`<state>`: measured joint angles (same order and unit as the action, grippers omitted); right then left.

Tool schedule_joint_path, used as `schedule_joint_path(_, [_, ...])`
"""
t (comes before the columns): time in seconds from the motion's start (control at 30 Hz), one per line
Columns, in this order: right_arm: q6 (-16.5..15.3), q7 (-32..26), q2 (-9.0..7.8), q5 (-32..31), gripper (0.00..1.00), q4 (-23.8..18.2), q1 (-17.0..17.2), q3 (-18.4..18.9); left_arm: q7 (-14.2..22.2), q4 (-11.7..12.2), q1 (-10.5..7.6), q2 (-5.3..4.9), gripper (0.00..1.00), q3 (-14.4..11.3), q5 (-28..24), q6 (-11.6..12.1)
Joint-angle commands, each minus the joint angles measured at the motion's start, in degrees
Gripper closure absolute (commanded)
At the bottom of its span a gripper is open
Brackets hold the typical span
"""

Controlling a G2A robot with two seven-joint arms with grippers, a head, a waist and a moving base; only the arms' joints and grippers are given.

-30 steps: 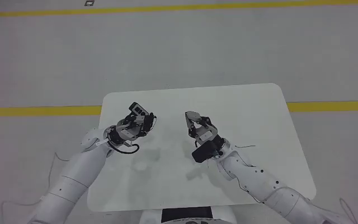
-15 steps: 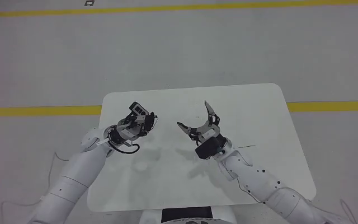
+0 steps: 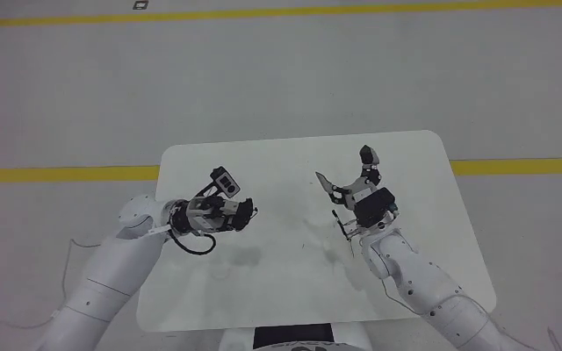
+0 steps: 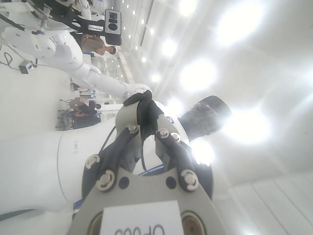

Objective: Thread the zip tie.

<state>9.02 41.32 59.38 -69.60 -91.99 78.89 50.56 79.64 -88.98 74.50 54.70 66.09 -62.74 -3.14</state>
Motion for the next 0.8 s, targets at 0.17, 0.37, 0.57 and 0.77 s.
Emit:
schedule_joint_path(0.17, [0.0, -0.6, 0.15, 0.5, 0.0, -1.2, 0.7, 1.2, -2.6, -2.7, 0.34, 0.08, 1.0, -0.5, 1.8, 0.2])
schedule_joint_path(0.37, [-0.7, 1.0, 0.21, 2.5, 0.0, -2.8, 2.8, 3.9, -3.4, -5.0, 1.17, -0.03, 1.0, -0.2, 2.7, 0.4])
schedule_joint_path(0.57, [-0.7, 1.0, 0.21, 2.5, 0.0, -2.8, 2.8, 3.9, -3.4, -5.0, 1.17, -0.03, 1.0, -0.2, 2.7, 0.4])
schedule_joint_path(0.77, [-0.7, 1.0, 0.21, 2.5, 0.0, -2.8, 2.8, 3.9, -3.4, -5.0, 1.17, -0.03, 1.0, -0.2, 2.7, 0.4])
